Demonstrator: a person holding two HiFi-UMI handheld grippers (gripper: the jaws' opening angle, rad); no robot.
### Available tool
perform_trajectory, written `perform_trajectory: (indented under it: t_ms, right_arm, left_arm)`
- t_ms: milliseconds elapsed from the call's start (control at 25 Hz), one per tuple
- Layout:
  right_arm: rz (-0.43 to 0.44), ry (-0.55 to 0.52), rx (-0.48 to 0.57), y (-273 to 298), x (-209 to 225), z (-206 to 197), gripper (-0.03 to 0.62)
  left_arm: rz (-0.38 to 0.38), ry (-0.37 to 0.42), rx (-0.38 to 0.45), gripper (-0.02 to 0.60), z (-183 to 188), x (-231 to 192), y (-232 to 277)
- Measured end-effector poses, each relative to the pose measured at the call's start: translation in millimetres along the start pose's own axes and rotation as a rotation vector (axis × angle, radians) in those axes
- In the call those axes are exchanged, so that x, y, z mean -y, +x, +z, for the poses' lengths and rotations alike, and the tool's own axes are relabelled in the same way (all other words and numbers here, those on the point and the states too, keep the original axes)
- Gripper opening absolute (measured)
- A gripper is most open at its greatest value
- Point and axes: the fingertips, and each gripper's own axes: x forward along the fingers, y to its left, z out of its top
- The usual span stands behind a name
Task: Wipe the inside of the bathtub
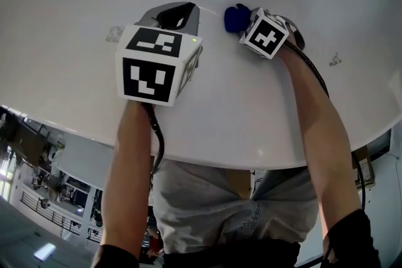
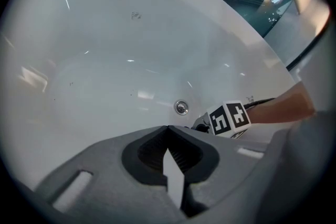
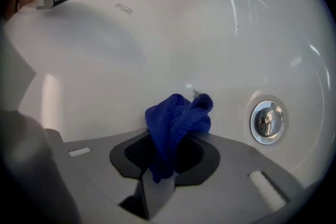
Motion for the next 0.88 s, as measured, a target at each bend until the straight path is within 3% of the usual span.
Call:
perform_trajectory:
  t_ms: [160,400,880]
  right_arm:
    - [0.023,-0.067,-0.012,3,-7,0,0.097]
    - [0.106,-0.046,-0.032,0,-30,-4,0.095]
    - [0.180,-0.106,-0.080,-29,-63,-1,0.094]
  left_arm:
    - [0.000,-0.001,-0.003,0.005,-2,7,2]
    - [0.020,-0.019,0.011,0.005,-8,1,-12]
    - [0.041,-0.104,0.042,0.005,-6,9,-34]
